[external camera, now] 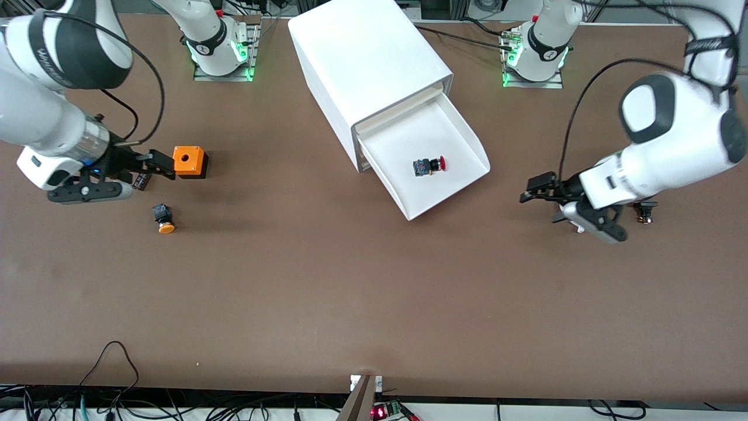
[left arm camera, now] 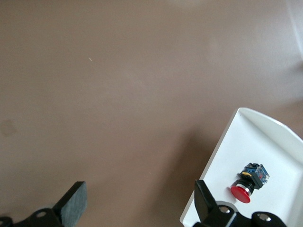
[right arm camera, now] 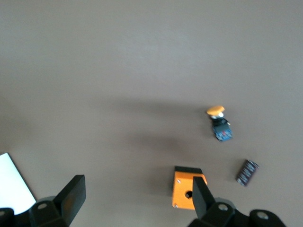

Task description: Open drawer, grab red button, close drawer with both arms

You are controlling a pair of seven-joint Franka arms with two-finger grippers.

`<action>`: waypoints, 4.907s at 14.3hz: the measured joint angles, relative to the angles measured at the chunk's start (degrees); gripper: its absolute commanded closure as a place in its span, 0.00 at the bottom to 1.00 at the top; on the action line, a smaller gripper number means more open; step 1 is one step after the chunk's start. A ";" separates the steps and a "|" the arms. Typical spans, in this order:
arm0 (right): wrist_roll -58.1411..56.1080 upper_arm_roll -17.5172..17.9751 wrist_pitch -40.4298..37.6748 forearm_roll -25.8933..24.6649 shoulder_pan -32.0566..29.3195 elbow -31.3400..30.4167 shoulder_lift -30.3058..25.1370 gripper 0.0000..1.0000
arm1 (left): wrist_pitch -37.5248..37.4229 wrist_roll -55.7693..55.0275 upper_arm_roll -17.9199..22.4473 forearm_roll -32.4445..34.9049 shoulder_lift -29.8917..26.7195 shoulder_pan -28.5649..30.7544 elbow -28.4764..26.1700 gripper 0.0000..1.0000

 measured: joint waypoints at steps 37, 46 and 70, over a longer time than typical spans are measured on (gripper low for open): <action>-34.09 2.33 11.21 -1.79 41.35 36.16 35.87 0.00 | -26.13 -9.18 4.70 19.98 -5.15 -0.82 16.74 0.00; -37.02 1.95 13.35 -4.63 41.72 36.56 38.40 0.00 | -26.15 -9.26 4.71 19.98 -5.15 -0.82 16.74 0.00; -37.09 1.99 14.26 -5.01 44.95 36.82 40.68 0.68 | -26.15 -9.26 3.26 19.98 -5.16 -1.20 16.75 0.00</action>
